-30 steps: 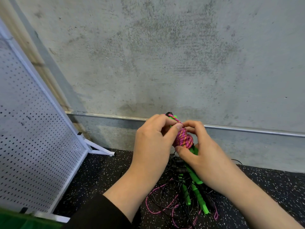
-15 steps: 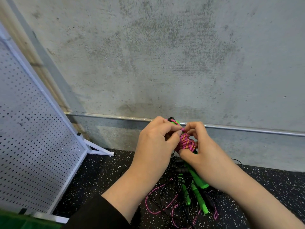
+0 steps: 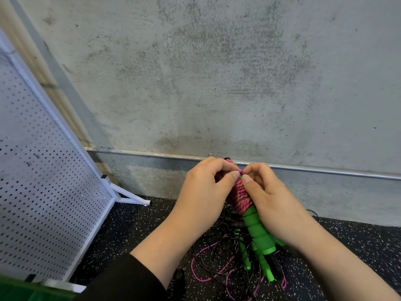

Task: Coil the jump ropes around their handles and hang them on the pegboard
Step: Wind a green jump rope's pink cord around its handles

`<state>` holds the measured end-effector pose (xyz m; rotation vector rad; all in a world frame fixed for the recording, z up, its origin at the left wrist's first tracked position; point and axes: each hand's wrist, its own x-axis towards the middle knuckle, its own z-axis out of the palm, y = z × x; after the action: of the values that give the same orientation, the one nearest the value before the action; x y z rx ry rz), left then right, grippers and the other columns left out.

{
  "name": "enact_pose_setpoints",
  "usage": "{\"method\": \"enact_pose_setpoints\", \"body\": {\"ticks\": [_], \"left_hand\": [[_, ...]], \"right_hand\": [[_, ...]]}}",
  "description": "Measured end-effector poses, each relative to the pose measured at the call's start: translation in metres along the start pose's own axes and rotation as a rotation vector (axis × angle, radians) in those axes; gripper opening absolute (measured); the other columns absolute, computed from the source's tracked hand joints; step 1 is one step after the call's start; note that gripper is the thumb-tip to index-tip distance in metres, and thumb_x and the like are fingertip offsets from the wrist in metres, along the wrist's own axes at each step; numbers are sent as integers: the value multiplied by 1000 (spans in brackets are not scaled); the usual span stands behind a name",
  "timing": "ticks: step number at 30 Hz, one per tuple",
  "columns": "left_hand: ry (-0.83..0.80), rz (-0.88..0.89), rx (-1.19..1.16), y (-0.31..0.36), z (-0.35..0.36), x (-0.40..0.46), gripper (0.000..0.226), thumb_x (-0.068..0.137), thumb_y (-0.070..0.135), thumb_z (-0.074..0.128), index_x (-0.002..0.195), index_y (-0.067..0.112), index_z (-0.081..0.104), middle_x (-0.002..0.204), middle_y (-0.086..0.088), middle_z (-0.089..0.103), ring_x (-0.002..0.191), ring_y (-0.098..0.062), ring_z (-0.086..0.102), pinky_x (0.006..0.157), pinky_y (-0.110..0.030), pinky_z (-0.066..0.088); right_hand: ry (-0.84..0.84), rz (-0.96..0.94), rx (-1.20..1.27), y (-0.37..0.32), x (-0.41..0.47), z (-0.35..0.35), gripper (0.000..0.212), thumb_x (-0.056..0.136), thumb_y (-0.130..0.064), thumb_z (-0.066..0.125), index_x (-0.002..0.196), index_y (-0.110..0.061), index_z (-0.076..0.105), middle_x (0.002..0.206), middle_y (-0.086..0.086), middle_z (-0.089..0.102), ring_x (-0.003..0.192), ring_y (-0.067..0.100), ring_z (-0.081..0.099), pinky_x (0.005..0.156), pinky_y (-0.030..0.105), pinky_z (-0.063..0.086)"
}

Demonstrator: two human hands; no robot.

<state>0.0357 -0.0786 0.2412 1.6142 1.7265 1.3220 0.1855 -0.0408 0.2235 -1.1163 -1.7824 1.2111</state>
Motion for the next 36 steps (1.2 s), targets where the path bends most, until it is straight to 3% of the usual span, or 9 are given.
{"method": "enact_pose_setpoints", "body": {"ticks": [6,13,15,17,20,23,27,33,36], "left_hand": [[-71,-8,-91,1,-3,0,10,90,11,74,89,21,78,91,7,64,77,-2,56,69,-11,44],[7,-57,-99,-1,7,-1,11,87,13,78,81,24,77,81,13,67,70,2,57,70,-20,47],[12,-104,-142,0,8,-1,11,86,15,78,80,24,76,78,10,68,67,-4,59,67,-31,54],[16,-137,-182,2,10,0,13,86,13,78,78,23,74,73,8,68,63,-5,56,62,-30,52],[17,-158,-196,3,11,0,16,85,12,78,75,23,72,67,10,66,61,-2,55,61,-22,46],[38,-172,-196,5,12,-1,16,83,13,78,74,24,72,65,10,65,61,-4,55,61,-31,52],[99,-222,-223,9,13,-2,16,81,12,77,71,22,71,59,12,62,56,-2,51,57,-21,43],[152,-228,-273,8,9,-2,14,83,11,76,74,20,71,71,1,71,58,-4,57,58,-24,49],[133,-198,-335,6,6,-3,14,86,12,78,77,22,73,73,5,72,64,-2,60,63,-21,50]], "right_hand": [[-61,133,180,-3,-2,-5,10,96,-30,63,86,-28,61,78,-4,61,67,9,51,66,34,40],[5,72,-40,-3,-1,-2,19,105,-30,48,89,-20,52,66,-3,53,59,9,45,63,37,40],[33,31,-79,-3,-3,1,17,106,-28,45,92,-18,47,66,-3,48,54,5,40,56,29,37],[65,0,-101,-4,-5,3,15,107,-24,42,93,-17,45,65,-4,44,51,4,39,51,22,33],[92,-21,-111,-5,-6,5,15,107,-22,41,93,-19,43,66,-4,43,51,3,38,51,21,34],[103,-35,-92,-6,-6,8,16,107,-22,41,92,-24,43,67,-3,44,52,3,37,53,22,34],[95,-46,-34,-7,-6,13,13,107,-22,40,96,-25,45,74,0,50,55,5,38,53,25,34],[57,-80,19,-11,-7,10,18,105,-27,48,95,-39,58,90,-8,68,78,4,62,69,19,45],[114,-129,64,-16,-6,6,21,103,-21,53,90,-32,65,80,-15,67,75,-1,60,68,13,43]]}}
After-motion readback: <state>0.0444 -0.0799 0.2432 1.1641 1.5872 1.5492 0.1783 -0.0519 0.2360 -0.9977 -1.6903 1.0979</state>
